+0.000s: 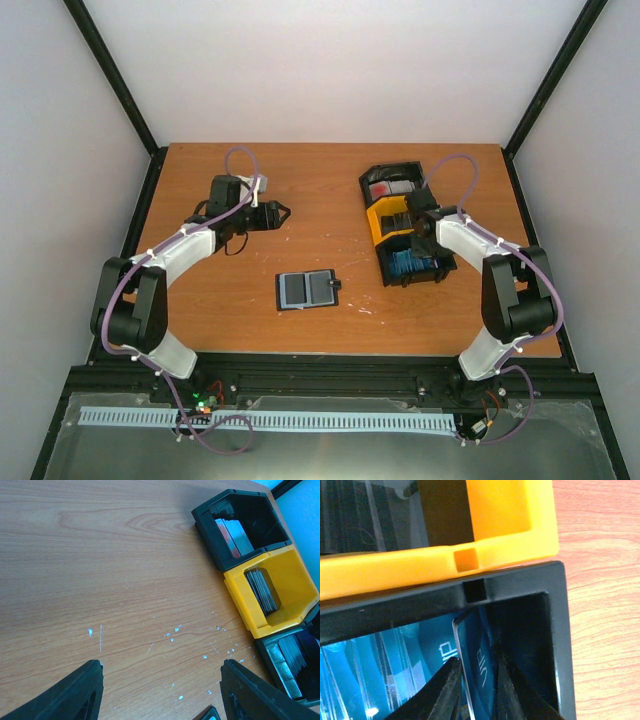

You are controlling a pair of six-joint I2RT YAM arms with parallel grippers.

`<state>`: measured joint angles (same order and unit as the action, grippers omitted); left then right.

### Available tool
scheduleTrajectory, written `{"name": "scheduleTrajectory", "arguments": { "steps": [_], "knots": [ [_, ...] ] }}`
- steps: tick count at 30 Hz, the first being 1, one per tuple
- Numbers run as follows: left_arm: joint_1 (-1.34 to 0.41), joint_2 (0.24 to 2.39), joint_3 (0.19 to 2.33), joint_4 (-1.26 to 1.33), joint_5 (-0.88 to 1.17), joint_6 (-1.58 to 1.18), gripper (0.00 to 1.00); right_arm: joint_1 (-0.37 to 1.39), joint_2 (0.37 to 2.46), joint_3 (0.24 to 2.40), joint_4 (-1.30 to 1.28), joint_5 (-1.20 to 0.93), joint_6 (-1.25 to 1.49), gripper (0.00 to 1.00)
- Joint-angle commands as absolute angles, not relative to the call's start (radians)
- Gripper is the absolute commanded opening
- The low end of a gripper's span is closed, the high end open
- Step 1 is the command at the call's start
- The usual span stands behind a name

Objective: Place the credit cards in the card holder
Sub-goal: Pick up the credit card from the storage box.

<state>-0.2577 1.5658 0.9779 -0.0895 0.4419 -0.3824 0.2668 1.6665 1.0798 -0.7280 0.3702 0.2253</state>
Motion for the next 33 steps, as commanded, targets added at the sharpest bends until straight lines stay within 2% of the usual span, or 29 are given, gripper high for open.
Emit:
{"name": "scheduleTrajectory", "arguments": {
  "steps": [1, 10, 22, 33],
  "knots": [
    [-0.255, 1.535, 0.982, -0.063, 0.455, -0.389, 0.65, 0.258, 1.647, 1.069, -0.731, 0.434, 0.226, 0.21],
    [-0.255, 1.536, 0.979, -0.062, 0.459, -0.389, 0.66, 0.244, 1.661, 1.084, -0.733, 0.335, 0.219, 0.24],
    [-0.255, 1.540, 0.982, -0.064, 0.461, -0.387, 0.65, 0.096, 1.673, 1.111, -0.742, 0.114, 0.196, 0.24],
    [-0.254, 1.553, 0.991, -0.064, 0.468, -0.378, 0.65, 0.060, 1.646, 1.117, -0.752, 0.095, 0.201, 0.25]
  ]
}}
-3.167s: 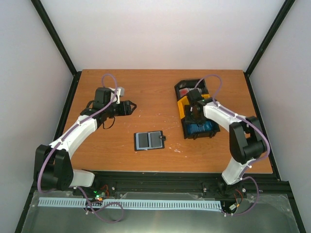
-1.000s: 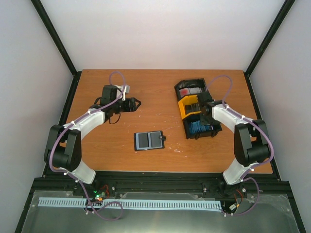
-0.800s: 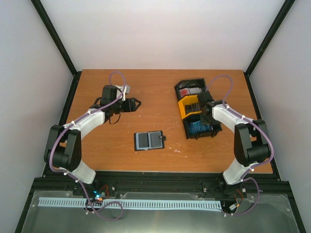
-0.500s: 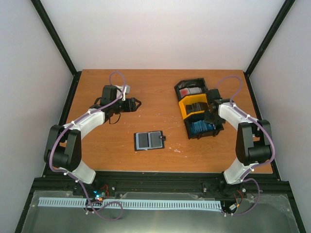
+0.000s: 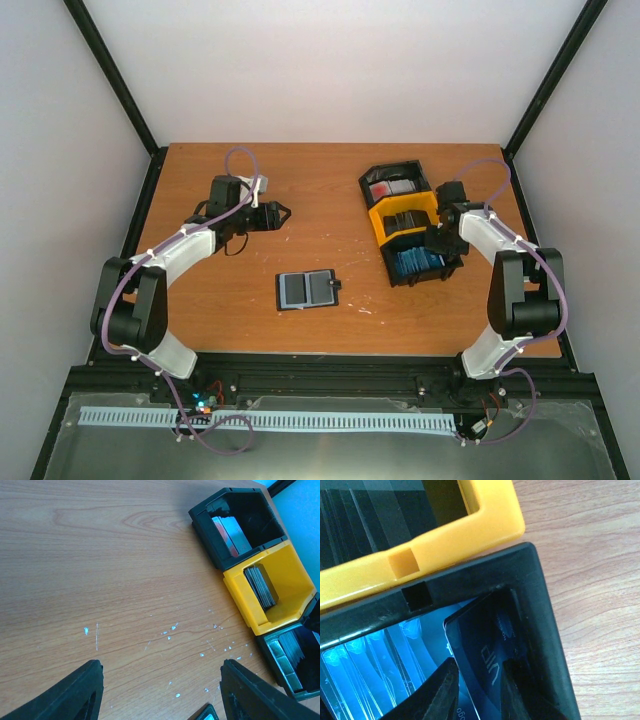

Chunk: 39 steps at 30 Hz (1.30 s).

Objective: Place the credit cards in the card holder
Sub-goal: Pick up the credit card from the storage box.

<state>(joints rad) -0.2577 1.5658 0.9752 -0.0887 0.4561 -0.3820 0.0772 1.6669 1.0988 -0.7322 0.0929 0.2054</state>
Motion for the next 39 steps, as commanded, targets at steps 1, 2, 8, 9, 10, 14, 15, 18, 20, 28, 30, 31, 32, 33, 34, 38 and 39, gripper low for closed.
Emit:
{"name": "scheduleTrajectory", "arguments": {
  "steps": [1, 2, 8, 9, 10, 14, 15, 18, 20, 28, 30, 31, 32, 33, 34, 38, 39],
  "knots": [
    [-0.255, 1.553, 0.990, -0.063, 0.469, -0.377, 0.65, 0.060, 1.646, 1.115, -0.754, 0.096, 0.201, 0.25],
    [-0.255, 1.552, 0.991, -0.064, 0.471, -0.377, 0.65, 0.059, 1.646, 1.115, -0.755, 0.103, 0.203, 0.24],
    [-0.255, 1.552, 0.990, -0.065, 0.472, -0.371, 0.65, 0.057, 1.640, 1.114, -0.759, 0.103, 0.205, 0.25],
    [-0.255, 1.551, 0.989, -0.066, 0.472, -0.370, 0.65, 0.056, 1.640, 1.113, -0.760, 0.100, 0.207, 0.25],
    [-0.255, 1.551, 0.990, -0.066, 0.473, -0.369, 0.65, 0.056, 1.639, 1.113, -0.762, 0.096, 0.207, 0.24],
    [-0.255, 1.551, 0.990, -0.066, 0.473, -0.368, 0.65, 0.054, 1.631, 1.111, -0.762, 0.093, 0.212, 0.27],
    [-0.255, 1.551, 0.988, -0.066, 0.472, -0.367, 0.65, 0.054, 1.632, 1.112, -0.762, 0.094, 0.212, 0.27],
    [-0.254, 1.549, 0.988, -0.065, 0.473, -0.367, 0.65, 0.051, 1.630, 1.114, -0.762, 0.098, 0.212, 0.28],
    [-0.255, 1.551, 0.987, -0.066, 0.472, -0.369, 0.65, 0.050, 1.629, 1.112, -0.762, 0.098, 0.210, 0.29],
    [-0.254, 1.552, 0.985, -0.066, 0.475, -0.369, 0.65, 0.048, 1.633, 1.111, -0.762, 0.100, 0.207, 0.33],
    [-0.255, 1.552, 0.985, -0.066, 0.475, -0.369, 0.65, 0.048, 1.634, 1.111, -0.761, 0.101, 0.207, 0.33],
    [-0.255, 1.552, 0.985, -0.066, 0.474, -0.368, 0.65, 0.047, 1.635, 1.110, -0.761, 0.101, 0.207, 0.33],
    [-0.255, 1.551, 0.984, -0.066, 0.473, -0.368, 0.65, 0.047, 1.636, 1.110, -0.761, 0.103, 0.206, 0.33],
    [-0.255, 1.550, 0.983, -0.066, 0.472, -0.369, 0.65, 0.047, 1.637, 1.108, -0.760, 0.107, 0.207, 0.32],
    [-0.255, 1.550, 0.983, -0.066, 0.473, -0.368, 0.65, 0.047, 1.637, 1.109, -0.759, 0.112, 0.208, 0.32],
    [-0.255, 1.551, 0.983, -0.066, 0.473, -0.368, 0.65, 0.046, 1.641, 1.111, -0.759, 0.116, 0.212, 0.29],
    [-0.255, 1.551, 0.984, -0.066, 0.472, -0.369, 0.65, 0.047, 1.641, 1.111, -0.758, 0.120, 0.216, 0.28]
  ]
}}
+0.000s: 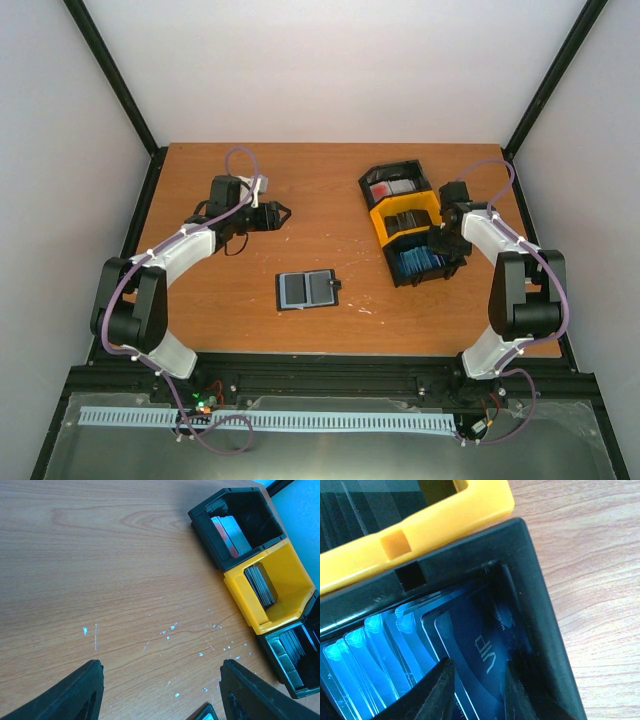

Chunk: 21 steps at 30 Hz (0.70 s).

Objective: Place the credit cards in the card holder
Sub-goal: Pick up the credit card from the storage box.

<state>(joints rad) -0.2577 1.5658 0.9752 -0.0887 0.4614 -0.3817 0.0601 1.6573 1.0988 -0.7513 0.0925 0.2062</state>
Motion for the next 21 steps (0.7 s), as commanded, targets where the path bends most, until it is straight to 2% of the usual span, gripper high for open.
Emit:
{"name": "scheduleTrajectory", "arguments": {
  "steps": [1, 21],
  "knots": [
    [-0.255, 1.550, 0.984, -0.066, 0.471, -0.368, 0.65, 0.047, 1.640, 1.111, -0.758, 0.127, 0.218, 0.28],
    [-0.255, 1.555, 0.986, -0.062, 0.476, -0.370, 0.65, 0.068, 1.656, 1.089, -0.743, 0.316, 0.176, 0.15]
  ]
}}
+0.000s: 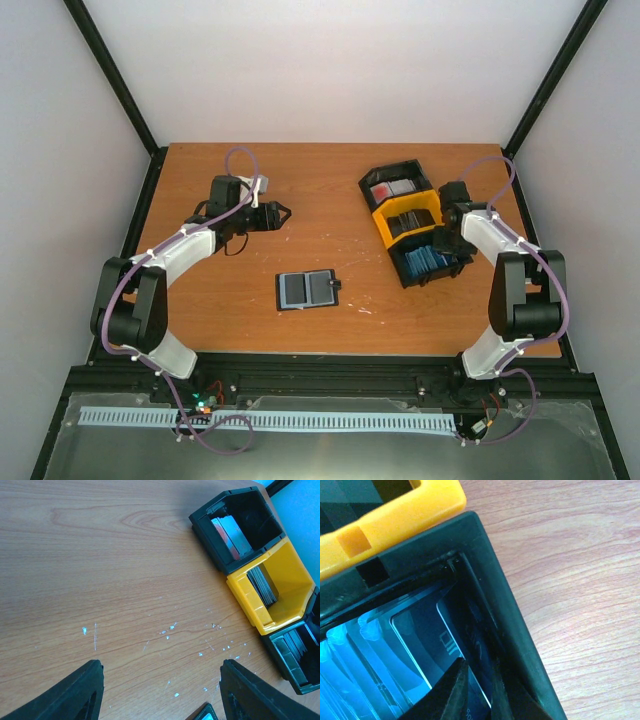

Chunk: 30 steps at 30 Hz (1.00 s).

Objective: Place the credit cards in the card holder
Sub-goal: Pick up the credit card from the storage box.

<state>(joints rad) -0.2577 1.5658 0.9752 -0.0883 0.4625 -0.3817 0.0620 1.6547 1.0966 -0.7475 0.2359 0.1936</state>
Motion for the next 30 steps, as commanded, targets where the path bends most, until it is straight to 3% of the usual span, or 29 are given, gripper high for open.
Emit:
{"name": "scheduleTrajectory", "arguments": {
  "steps": [1, 12, 16, 30],
  "knots": [
    [-0.254, 1.554, 0.986, -0.063, 0.476, -0.369, 0.65, 0.070, 1.660, 1.087, -0.739, 0.317, 0.171, 0.15],
    [-0.255, 1.558, 0.992, -0.064, 0.476, -0.363, 0.65, 0.077, 1.711, 1.095, -0.721, 0.298, 0.109, 0.13],
    [-0.255, 1.557, 0.995, -0.065, 0.476, -0.358, 0.65, 0.077, 1.700, 1.103, -0.725, 0.296, 0.100, 0.05],
    [-0.255, 1.489, 0.949, -0.028, 0.498, -0.372, 0.69, 0.087, 1.399, 1.138, -0.906, 0.218, 0.137, 0.03]
  ]
}}
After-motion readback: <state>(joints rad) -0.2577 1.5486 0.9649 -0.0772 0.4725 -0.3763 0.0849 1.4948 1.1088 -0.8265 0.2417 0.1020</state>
